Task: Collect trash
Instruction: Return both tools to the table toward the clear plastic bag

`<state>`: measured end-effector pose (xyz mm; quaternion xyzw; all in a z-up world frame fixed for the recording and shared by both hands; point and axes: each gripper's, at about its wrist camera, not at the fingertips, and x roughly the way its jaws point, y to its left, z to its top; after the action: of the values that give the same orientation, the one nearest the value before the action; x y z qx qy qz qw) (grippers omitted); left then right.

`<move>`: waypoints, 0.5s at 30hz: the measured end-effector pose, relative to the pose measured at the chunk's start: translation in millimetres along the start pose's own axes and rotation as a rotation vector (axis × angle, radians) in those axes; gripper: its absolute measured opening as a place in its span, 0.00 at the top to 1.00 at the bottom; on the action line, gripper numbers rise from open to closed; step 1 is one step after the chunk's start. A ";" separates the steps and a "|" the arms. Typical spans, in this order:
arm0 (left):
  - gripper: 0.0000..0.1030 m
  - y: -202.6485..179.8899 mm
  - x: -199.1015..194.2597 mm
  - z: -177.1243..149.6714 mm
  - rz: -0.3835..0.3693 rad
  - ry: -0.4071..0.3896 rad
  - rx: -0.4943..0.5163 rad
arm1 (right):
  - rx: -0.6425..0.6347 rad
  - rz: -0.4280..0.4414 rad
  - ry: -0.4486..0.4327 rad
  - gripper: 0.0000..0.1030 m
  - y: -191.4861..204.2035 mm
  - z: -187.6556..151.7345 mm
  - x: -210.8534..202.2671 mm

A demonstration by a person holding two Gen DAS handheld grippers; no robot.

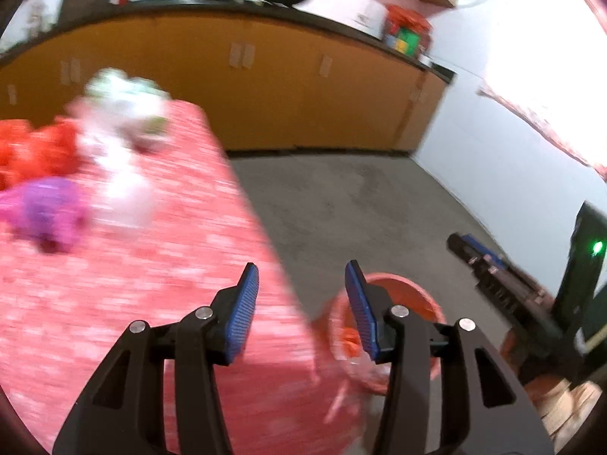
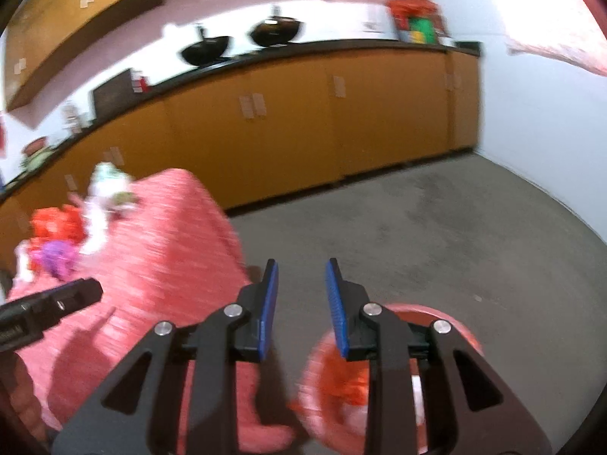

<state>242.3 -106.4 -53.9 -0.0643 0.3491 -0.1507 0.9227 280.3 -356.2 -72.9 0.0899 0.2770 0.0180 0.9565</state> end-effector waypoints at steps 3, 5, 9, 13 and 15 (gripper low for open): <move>0.50 45.4 -25.2 3.6 0.092 -0.049 -0.019 | -0.064 0.085 -0.005 0.74 55.8 15.7 4.9; 0.48 78.8 -43.9 4.7 0.170 -0.088 -0.029 | -0.098 0.132 0.000 0.74 88.4 23.3 11.1; 0.44 150.7 -75.6 5.7 0.329 -0.137 -0.083 | -0.153 0.225 0.030 0.74 156.6 31.0 28.9; 0.41 204.4 -99.2 2.0 0.431 -0.160 -0.146 | -0.173 0.285 0.075 0.67 209.1 38.1 53.0; 0.39 223.7 -106.0 -0.7 0.465 -0.163 -0.165 | -0.188 0.298 0.098 0.63 235.7 42.2 69.5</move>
<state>218.7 139.5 -38.2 -0.0692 0.2900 0.1000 0.9493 365.1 -125.4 -31.5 0.0393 0.3042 0.1897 0.9327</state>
